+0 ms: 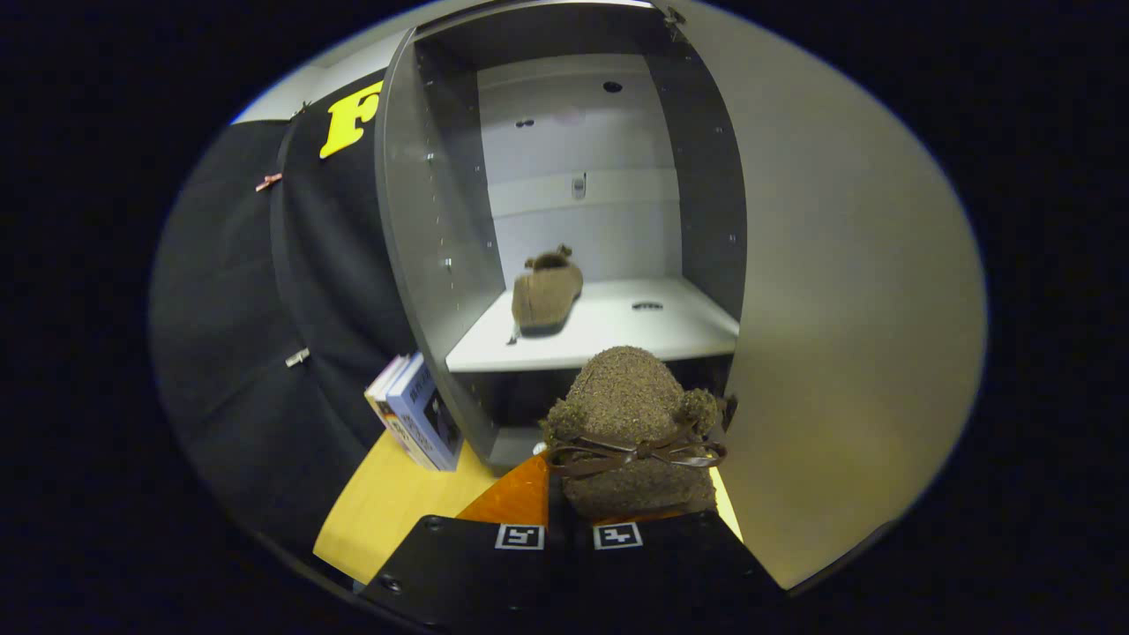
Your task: Open the shoe cabinet door, grab the shoes and put them into the shoe cabinet, then close the shoe cabinet door.
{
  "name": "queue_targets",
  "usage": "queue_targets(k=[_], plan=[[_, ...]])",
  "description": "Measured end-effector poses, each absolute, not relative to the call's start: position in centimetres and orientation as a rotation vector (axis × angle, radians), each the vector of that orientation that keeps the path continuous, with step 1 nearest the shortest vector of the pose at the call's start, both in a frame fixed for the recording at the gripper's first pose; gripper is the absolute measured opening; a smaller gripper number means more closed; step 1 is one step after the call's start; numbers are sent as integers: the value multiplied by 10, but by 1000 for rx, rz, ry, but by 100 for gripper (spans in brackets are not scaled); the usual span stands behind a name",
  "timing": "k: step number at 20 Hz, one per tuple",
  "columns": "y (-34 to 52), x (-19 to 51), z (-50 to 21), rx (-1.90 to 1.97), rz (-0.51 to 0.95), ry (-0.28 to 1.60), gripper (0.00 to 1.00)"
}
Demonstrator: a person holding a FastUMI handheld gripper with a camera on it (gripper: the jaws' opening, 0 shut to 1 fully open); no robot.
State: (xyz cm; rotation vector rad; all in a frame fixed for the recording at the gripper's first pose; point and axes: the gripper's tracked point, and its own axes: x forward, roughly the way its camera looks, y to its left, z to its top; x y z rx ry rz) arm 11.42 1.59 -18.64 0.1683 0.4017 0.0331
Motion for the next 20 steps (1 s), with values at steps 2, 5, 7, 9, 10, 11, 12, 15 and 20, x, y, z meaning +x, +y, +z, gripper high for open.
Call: queue_targets(k=[2,5,7,9,10,11,12,15,20], plan=[[13,133,-157,163,24,358,6],[5,177,-124,146,5,314,6],[0,211,-118,142,-4,339,6],[-6,247,-118,166,-9,363,6],[-12,263,-119,174,-19,370,6],[-17,280,-124,180,-25,384,6],[-20,296,-128,174,-33,395,6],[-27,339,-145,139,-64,419,6],[-36,390,-176,87,-86,439,6]])
